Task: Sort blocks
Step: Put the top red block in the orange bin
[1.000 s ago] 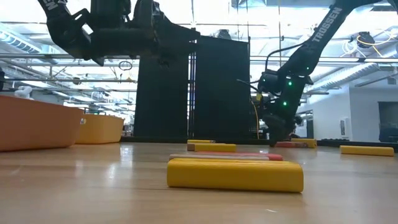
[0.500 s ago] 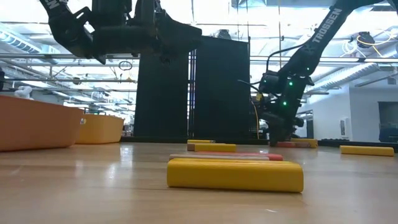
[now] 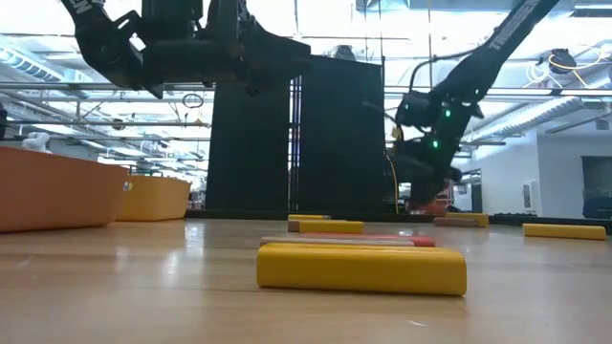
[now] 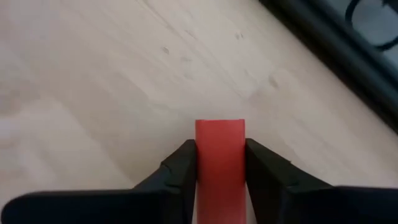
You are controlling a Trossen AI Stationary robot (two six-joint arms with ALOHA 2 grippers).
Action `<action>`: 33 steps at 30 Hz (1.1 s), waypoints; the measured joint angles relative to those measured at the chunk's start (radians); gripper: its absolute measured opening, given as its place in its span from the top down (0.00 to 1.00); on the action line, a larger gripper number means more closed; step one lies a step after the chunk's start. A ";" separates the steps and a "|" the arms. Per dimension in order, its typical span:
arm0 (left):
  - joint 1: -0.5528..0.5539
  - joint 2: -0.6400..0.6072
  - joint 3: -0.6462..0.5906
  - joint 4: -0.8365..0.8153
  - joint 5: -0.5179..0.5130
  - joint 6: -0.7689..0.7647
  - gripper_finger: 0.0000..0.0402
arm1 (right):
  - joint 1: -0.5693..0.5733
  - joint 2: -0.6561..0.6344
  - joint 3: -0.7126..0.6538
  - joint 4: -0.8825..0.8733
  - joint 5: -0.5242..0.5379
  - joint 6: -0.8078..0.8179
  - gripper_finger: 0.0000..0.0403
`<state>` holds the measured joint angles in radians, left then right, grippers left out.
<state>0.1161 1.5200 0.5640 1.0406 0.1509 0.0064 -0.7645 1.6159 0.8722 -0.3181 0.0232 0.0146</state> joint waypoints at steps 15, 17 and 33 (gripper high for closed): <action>0.002 0.000 0.000 0.032 -0.006 -0.061 0.47 | 0.156 -0.268 0.002 0.212 -0.470 0.185 0.75; 0.002 0.000 0.000 0.030 -0.006 -0.094 0.47 | 0.200 -0.294 0.002 0.262 -0.511 0.196 0.75; -0.056 0.000 0.000 0.096 -0.079 -0.237 0.47 | 0.489 -0.340 0.004 0.623 -0.463 0.311 0.75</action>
<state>0.0604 1.5196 0.5644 1.1365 0.0717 -0.2306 -0.2758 1.2759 0.8760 0.3046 -0.4398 0.3257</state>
